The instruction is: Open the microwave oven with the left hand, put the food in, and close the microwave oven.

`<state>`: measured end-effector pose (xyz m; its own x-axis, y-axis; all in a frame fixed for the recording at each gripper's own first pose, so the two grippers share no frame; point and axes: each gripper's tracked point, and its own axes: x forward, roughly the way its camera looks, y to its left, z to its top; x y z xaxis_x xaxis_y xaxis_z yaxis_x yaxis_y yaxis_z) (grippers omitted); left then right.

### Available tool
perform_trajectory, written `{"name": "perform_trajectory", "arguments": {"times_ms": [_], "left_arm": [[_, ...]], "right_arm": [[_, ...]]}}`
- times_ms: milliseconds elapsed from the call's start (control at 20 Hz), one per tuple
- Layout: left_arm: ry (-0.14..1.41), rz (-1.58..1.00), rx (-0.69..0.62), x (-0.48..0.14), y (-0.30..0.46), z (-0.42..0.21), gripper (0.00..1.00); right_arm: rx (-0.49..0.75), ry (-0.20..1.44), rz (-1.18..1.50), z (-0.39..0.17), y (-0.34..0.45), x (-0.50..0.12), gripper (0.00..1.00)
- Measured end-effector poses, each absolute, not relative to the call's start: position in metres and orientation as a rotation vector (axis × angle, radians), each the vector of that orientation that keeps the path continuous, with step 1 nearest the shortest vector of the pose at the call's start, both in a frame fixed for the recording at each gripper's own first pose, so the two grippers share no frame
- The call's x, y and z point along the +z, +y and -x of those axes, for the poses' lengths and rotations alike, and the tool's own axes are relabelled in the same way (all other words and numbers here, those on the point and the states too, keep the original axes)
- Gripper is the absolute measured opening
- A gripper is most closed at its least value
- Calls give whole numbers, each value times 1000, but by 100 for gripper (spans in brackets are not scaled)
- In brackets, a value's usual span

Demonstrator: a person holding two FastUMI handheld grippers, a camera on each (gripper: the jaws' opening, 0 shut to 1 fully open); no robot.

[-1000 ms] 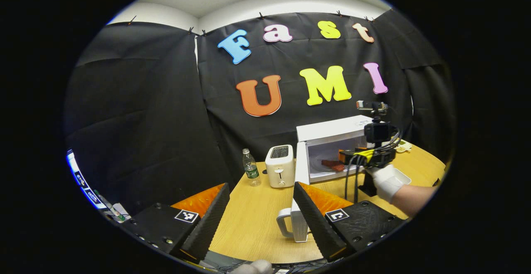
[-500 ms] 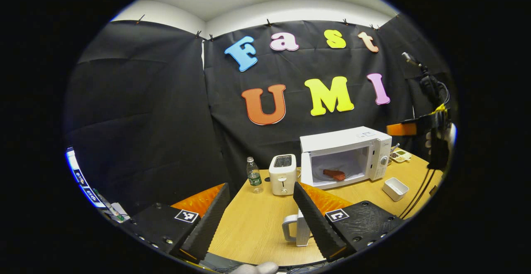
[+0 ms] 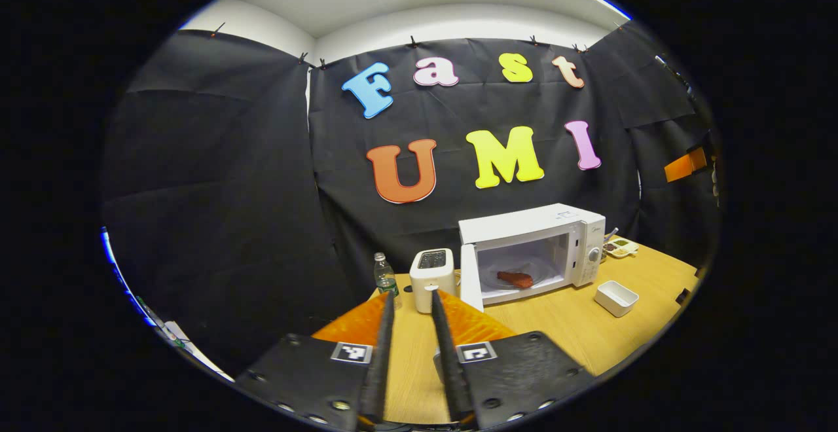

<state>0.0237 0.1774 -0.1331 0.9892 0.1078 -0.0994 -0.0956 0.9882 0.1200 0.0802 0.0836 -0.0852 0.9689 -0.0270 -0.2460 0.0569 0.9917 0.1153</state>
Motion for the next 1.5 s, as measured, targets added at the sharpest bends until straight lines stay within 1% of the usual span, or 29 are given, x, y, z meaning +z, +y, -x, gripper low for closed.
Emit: {"name": "perform_trajectory", "arguments": {"times_ms": [50,100,150,200,400,850,1200,1500], "left_arm": [[114,-98,88,-138,176,-24,20],[118,-82,85,-143,176,-24,6],[118,-69,85,-146,178,-24,6],[123,-58,74,-151,177,-26,0],[143,-51,82,-175,189,-33,0],[242,-80,34,-248,190,-58,0],[259,-53,24,-264,185,-75,0],[269,-59,-50,-267,146,-72,0]], "right_arm": [[-49,255,-127,-73,81,-87,99],[-58,261,-130,-67,79,-88,99],[-63,267,-135,-64,76,-89,99],[-66,272,-139,-61,75,-89,100],[-80,284,-132,-54,69,-87,100],[-83,322,-106,-52,64,-89,100],[-82,340,-105,-51,64,-94,99],[-81,367,-126,-47,56,-102,100]]}}
